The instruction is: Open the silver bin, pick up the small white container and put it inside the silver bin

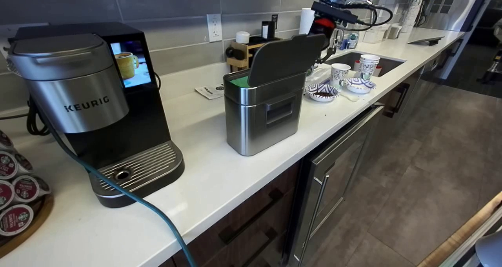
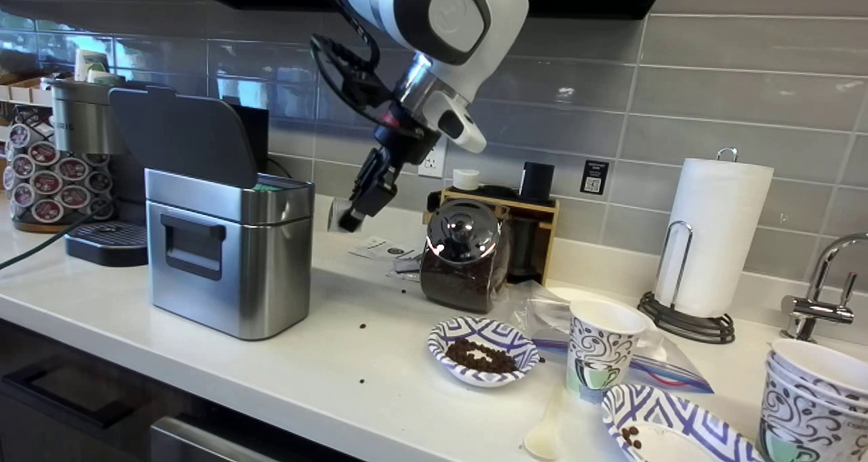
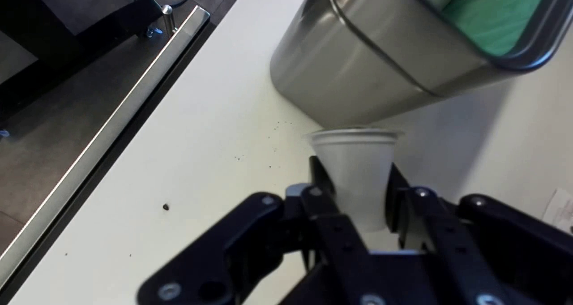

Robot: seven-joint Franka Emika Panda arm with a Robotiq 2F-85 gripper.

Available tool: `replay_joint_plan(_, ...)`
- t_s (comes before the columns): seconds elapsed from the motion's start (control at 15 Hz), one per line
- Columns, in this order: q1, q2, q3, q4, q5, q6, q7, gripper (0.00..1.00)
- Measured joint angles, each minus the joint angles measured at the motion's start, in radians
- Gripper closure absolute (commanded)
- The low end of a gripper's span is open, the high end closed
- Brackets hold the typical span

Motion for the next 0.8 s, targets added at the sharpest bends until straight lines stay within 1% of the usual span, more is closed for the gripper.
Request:
replay_joint_plan(0.2,0.005,-0.044,0.007,0.029,-0.004,-0.008,-0.057,0.92)
replay_joint_plan(0.4,0.010,-0.058,0.025,0.054,0.010,-0.008,-0.127,0.92)
replay_joint_plan(0.6,0.011,-0.058,0.049,0.071,0.049,-0.022,-0.188,0.92)
replay_joint_plan(0.8,0.011,-0.054,0.063,0.088,0.104,-0.080,-0.233,0.92)
